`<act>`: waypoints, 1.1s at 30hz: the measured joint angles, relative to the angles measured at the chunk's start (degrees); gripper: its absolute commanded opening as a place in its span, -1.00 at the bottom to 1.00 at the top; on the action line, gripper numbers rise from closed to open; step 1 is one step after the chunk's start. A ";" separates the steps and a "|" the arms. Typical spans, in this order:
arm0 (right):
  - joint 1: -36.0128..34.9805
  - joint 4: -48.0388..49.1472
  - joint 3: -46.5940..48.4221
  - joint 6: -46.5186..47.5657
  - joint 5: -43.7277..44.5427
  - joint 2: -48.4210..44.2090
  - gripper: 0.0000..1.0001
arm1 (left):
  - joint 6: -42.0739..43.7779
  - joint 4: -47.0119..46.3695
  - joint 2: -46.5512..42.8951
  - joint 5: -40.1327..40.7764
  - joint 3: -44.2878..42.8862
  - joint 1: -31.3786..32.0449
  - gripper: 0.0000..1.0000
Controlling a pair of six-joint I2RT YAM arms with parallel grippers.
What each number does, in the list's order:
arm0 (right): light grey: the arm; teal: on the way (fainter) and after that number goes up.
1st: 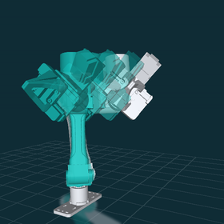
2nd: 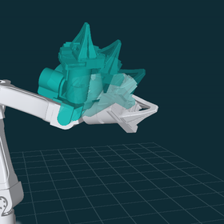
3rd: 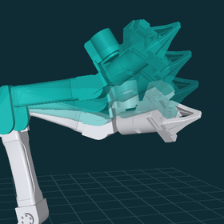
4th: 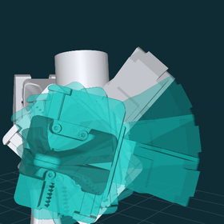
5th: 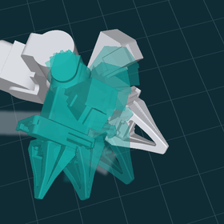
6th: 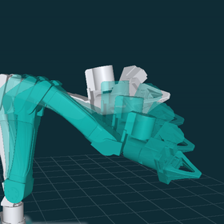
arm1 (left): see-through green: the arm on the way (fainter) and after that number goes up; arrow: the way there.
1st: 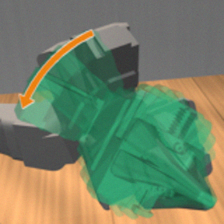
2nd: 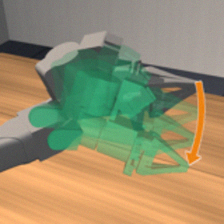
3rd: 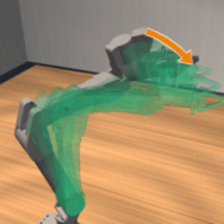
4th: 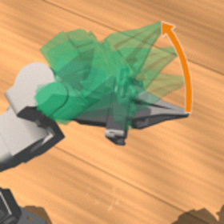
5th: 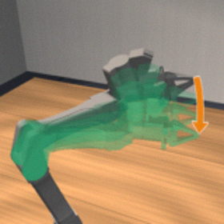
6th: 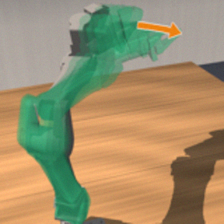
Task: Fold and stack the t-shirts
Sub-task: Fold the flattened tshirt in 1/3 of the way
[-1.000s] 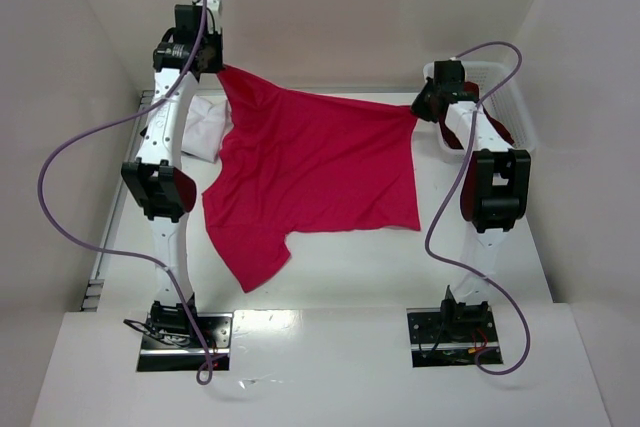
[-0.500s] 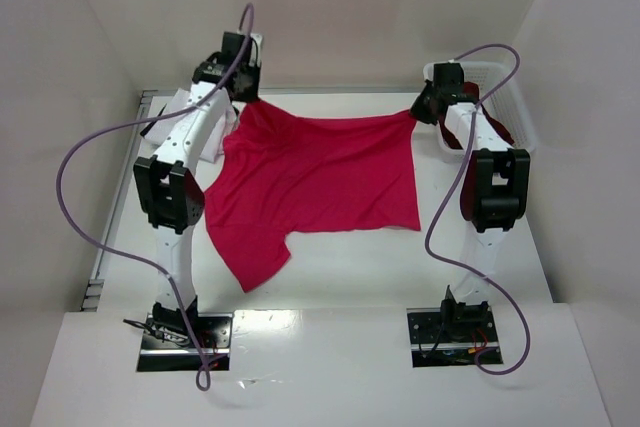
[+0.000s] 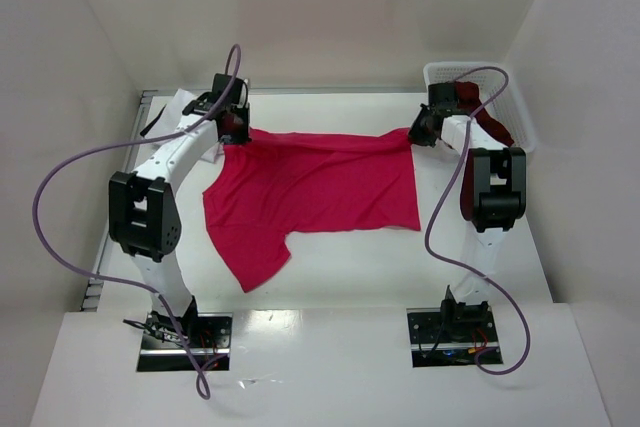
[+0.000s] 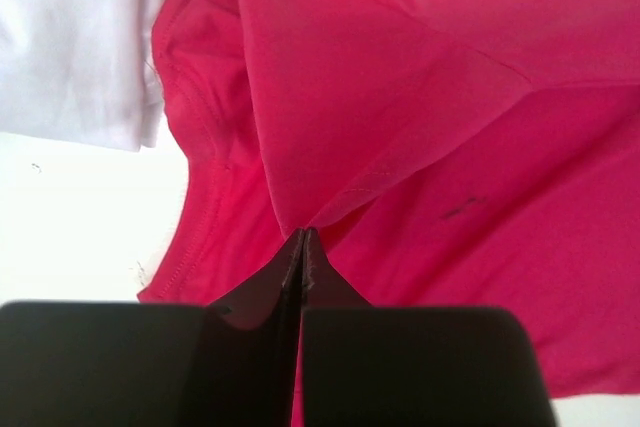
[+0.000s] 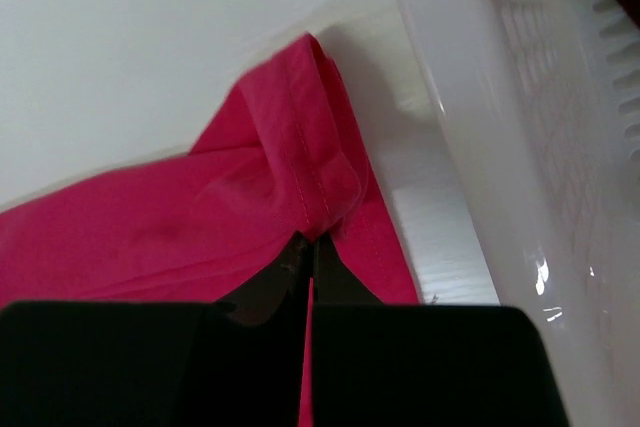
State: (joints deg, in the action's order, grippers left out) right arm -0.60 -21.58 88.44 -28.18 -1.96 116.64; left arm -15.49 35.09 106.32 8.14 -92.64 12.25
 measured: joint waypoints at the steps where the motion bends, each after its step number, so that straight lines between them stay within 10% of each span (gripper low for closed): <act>1: 0.00 -0.02 -0.79 0.02 -0.02 0.00 -1.00 | -0.09 -0.48 -0.85 -0.50 0.70 0.00 -0.99; 21: 0.00 0.31 -2.73 0.22 -0.17 -0.04 -0.96 | -2.93 -3.50 -5.92 -7.17 15.43 0.00 -0.99; 24: 0.00 0.37 -2.73 0.22 -0.20 -0.04 -0.54 | -3.02 -3.74 -6.01 -7.48 16.92 0.00 -0.80; 27: 0.00 0.52 -2.73 0.37 -0.42 -0.13 0.18 | -3.76 -3.56 -6.01 -7.52 17.77 0.00 0.13; 33: -0.09 2.56 -3.39 0.96 -3.37 -3.32 0.79 | -5.25 -3.28 -5.99 -4.50 16.22 -0.04 0.53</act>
State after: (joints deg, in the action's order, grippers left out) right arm -0.69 -19.03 85.06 -27.22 -5.32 113.32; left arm -20.73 31.81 100.33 3.64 -76.42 12.21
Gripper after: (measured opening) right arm 0.852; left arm 0.734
